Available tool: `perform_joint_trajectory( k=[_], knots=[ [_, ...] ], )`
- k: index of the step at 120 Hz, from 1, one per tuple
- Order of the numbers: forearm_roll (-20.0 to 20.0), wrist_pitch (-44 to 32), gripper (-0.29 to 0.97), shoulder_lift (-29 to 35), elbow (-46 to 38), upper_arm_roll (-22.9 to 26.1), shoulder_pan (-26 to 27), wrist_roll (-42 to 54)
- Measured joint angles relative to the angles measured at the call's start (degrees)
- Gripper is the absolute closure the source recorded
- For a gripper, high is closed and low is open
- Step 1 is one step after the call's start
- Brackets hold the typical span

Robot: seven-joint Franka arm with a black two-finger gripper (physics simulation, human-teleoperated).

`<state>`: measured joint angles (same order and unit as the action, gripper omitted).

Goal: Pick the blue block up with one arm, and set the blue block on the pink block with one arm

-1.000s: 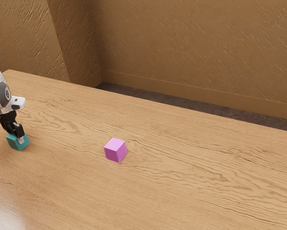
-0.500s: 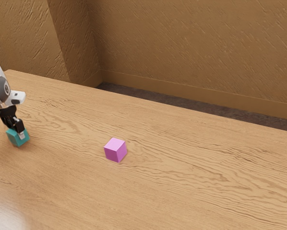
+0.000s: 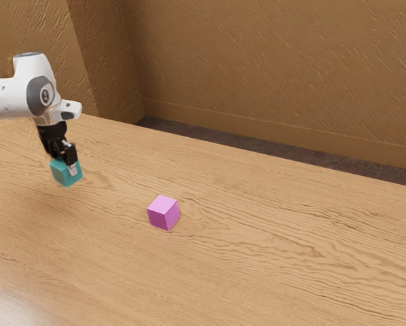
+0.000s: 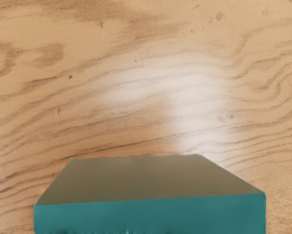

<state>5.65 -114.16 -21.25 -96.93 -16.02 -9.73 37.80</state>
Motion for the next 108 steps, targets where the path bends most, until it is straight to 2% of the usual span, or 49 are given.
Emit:
perform_joint_trajectory(
  k=[18,50,71,108],
  knots=[
    [-1.1,1.1,0.41,0.6,0.1,3.2,6.5,-5.4],
    [-1.7,1.5,0.54,0.7,1.0,3.2,16.0,-15.1],
    [-1.0,1.1,0.34,2.9,-2.2,3.1,18.1,-20.8],
    [-0.8,0.4,0.31,3.1,-5.0,2.8,22.7,-28.8]
  ],
)
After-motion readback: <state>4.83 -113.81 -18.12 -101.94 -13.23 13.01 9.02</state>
